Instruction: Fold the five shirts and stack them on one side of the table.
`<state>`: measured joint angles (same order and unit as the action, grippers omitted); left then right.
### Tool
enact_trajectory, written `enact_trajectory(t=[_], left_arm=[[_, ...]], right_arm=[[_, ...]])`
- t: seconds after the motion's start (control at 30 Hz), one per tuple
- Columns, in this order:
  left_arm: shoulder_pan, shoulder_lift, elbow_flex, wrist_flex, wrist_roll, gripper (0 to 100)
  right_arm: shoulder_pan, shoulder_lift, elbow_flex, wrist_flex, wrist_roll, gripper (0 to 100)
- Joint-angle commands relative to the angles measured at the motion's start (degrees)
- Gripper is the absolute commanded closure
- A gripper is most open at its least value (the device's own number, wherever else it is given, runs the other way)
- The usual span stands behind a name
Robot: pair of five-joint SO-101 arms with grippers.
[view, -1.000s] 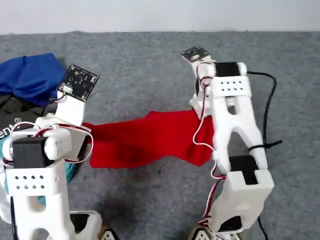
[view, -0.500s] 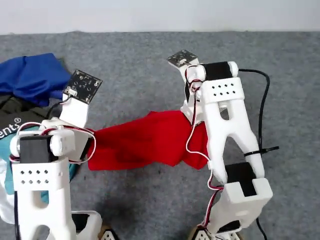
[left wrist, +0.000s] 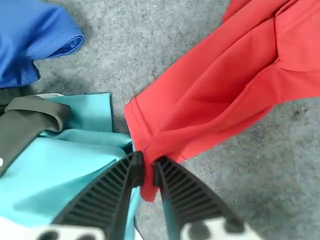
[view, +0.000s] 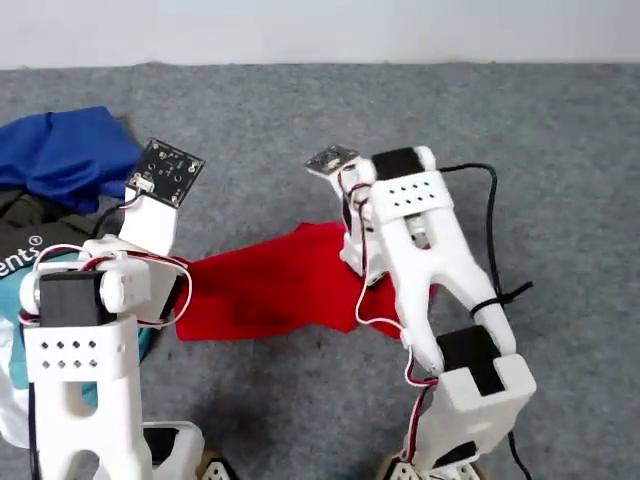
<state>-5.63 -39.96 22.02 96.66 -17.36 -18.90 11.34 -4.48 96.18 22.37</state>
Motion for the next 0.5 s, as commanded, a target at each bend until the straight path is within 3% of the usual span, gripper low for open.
enact_trajectory(t=[0.0, 0.2, 0.47], left_arm=[[0.35, -0.88, -0.31, -0.35, -0.44, 98], [0.35, -0.88, -0.22, -0.35, -0.44, 98], [0.35, -0.88, -0.22, -0.35, -0.44, 98]], right_arm=[[-0.04, -1.71, 3.25, -7.6, 0.26, 80.5], [-0.31, -2.15, 7.03, -16.57, 0.62, 99.7], [0.04, -3.03, 4.48, -14.99, 0.7, 98.9]])
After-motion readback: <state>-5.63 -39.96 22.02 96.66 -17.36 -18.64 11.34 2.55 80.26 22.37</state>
